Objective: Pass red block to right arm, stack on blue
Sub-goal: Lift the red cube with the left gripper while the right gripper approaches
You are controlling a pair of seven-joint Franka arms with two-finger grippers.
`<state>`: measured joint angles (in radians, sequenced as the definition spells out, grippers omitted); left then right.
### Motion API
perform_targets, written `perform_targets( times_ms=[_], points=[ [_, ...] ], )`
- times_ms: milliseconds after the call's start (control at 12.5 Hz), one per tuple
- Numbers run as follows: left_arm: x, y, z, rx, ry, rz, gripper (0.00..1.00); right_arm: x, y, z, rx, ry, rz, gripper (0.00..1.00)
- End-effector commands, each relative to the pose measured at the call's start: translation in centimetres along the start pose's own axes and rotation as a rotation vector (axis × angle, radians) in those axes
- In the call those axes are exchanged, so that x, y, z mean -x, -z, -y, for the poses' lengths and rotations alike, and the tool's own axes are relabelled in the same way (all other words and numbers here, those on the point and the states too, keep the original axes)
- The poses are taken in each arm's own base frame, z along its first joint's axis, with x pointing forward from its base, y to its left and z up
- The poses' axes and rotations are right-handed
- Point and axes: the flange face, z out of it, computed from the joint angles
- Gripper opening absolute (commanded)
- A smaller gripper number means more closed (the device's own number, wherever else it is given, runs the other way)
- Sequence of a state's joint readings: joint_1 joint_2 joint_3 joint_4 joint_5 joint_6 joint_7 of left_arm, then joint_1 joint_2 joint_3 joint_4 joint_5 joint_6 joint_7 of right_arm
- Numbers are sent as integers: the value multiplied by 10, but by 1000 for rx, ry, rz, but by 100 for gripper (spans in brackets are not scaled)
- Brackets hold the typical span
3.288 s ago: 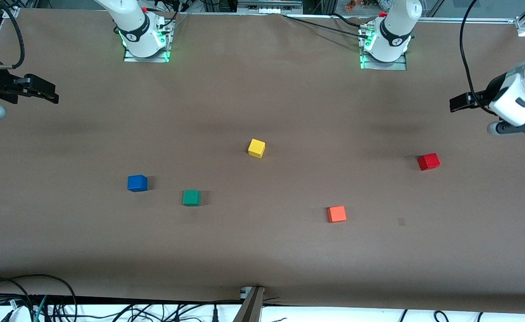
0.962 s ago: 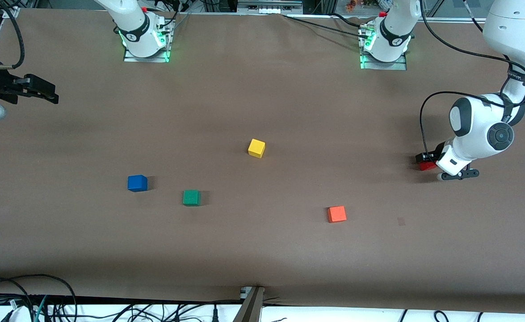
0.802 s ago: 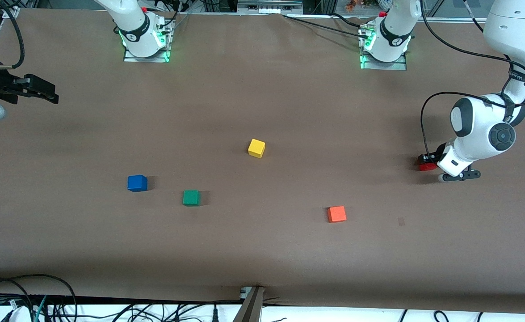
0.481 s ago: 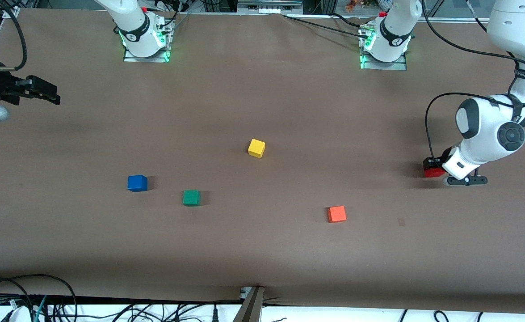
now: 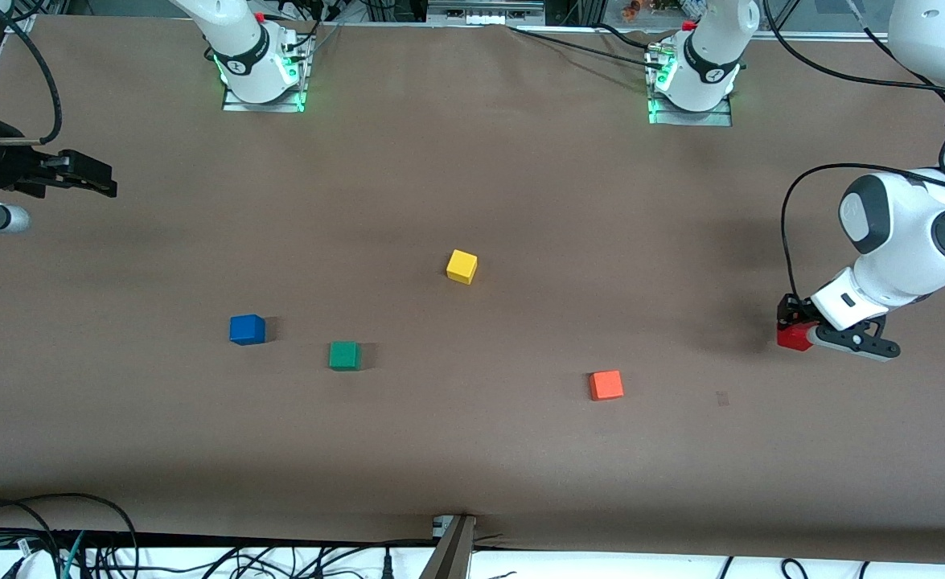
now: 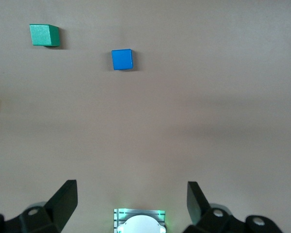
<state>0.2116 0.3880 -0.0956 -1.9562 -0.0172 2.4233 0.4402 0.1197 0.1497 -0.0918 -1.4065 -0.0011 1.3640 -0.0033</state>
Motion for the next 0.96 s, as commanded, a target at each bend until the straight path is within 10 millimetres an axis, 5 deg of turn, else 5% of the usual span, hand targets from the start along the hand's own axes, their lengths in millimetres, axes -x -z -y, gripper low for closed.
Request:
perform_targets(
  times_ms=[0, 401, 561, 882],
  points=[
    [-5, 7, -5, 109, -133, -68, 11, -12, -11, 4, -14, 12, 22, 100],
    [-3, -17, -46, 500, -319, -213, 12, -24, -28, 16, -41, 30, 53, 100],
    [-2, -11, -71, 715, -319, -235, 11, -32, -41, 24, -148, 37, 78, 100],
    [-34, 16, -144, 947, -495, -417, 6, -54, -76, 50, -305, 62, 148, 100]
  ],
)
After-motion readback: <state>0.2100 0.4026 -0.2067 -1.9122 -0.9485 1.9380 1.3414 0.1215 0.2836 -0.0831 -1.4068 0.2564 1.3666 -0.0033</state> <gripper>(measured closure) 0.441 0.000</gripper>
